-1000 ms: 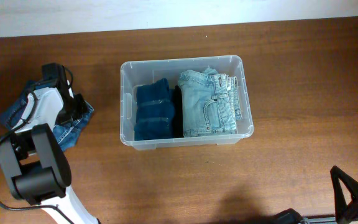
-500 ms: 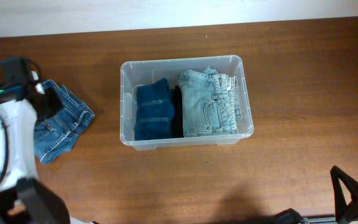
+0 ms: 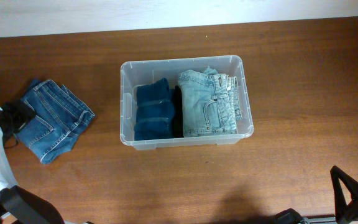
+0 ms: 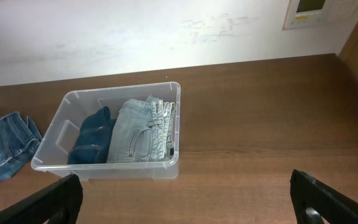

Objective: Pack container

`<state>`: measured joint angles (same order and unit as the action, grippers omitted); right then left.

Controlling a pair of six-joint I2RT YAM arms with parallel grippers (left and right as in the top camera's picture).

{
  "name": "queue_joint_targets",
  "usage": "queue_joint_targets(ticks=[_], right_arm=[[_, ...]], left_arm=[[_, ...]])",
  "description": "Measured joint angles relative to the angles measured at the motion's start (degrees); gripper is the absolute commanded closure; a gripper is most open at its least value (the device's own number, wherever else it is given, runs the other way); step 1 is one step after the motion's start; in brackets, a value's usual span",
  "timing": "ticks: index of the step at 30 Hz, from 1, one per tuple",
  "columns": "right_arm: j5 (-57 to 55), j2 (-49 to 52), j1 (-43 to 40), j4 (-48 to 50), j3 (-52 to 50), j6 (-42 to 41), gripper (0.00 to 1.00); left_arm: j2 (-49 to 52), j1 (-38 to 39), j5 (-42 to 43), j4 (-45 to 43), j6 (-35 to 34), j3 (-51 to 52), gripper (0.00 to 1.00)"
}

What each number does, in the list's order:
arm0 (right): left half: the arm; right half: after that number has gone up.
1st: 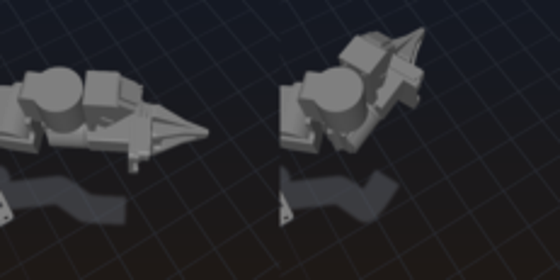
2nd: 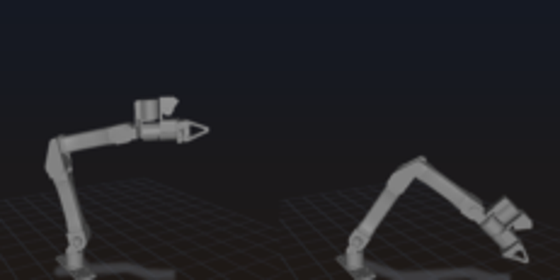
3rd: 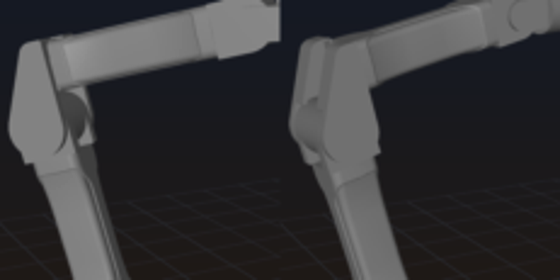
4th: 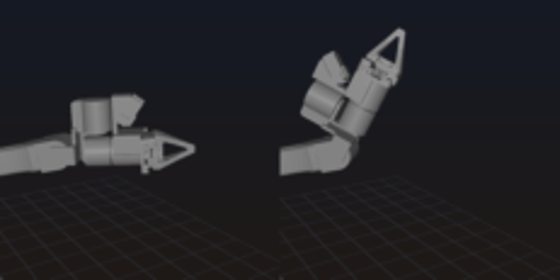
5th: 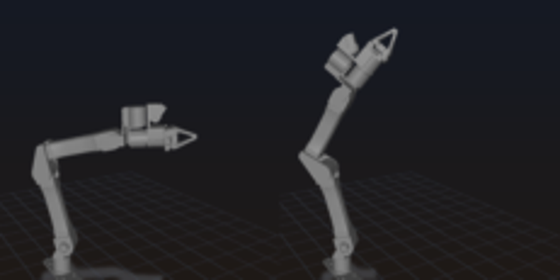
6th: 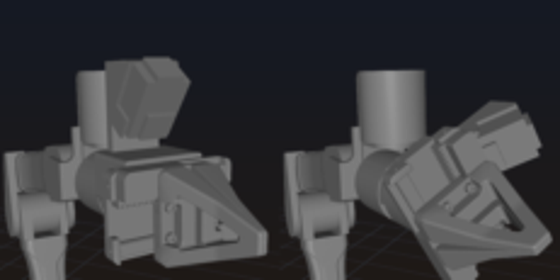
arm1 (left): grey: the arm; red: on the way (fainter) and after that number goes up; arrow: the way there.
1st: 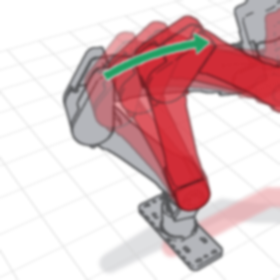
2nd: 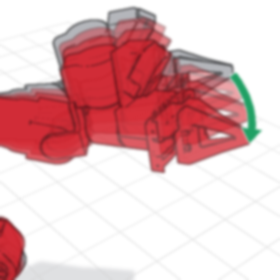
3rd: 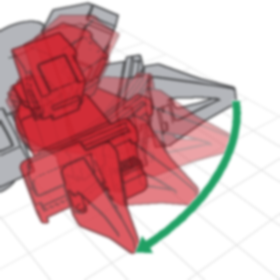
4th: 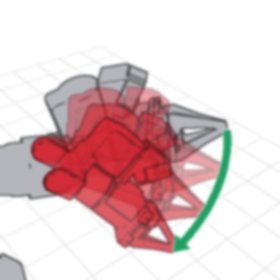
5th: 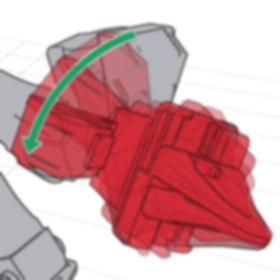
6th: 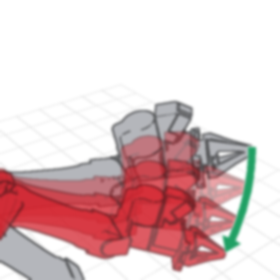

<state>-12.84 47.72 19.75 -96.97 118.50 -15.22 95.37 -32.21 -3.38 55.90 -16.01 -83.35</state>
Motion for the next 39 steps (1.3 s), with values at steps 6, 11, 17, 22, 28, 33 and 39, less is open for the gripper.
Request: queue_joint_targets(ticks=[6, 11, 17, 22, 28, 33, 39], right_arm=[[0.0, 0.0, 0.0, 0.0, 0.0, 0.0, 0.01], [0.0, 0.0, 0.0, 0.0, 0.0, 0.0, 0.01], [0.0, 0.0, 0.0, 0.0, 0.0, 0.0, 0.01], [0.0, 0.0, 0.0, 0.0, 0.0, 0.0, 0.01], [0.0, 0.0, 0.0, 0.0, 0.0, 0.0, 0.01], [0.0, 0.0, 0.0, 0.0, 0.0, 0.0, 0.01], [0.0, 0.0, 0.0, 0.0, 0.0, 0.0, 0.01]], left_arm=[[0.5, -2.0, 1.6, -1.5, 1.1, 0.3, 0.01], [3.4, -4.8, 3.7, -1.7, 1.7, 0.3, 0.01], [9.5, -5.6, 6.1, -4.1, 4.5, 0.4, 0.01], [13.7, -5.6, 6.6, -7.5, 5.8, 0.6, 0.01], [16.7, -5.6, 7.1, -10.6, 6.7, 0.7, 0.01], [20.3, -5.6, 7.7, -12.3, 7.0, 0.7, 0.01], [22.7, -6.0, 9.9, -12.9, 7.0, 0.5, 0.01]])
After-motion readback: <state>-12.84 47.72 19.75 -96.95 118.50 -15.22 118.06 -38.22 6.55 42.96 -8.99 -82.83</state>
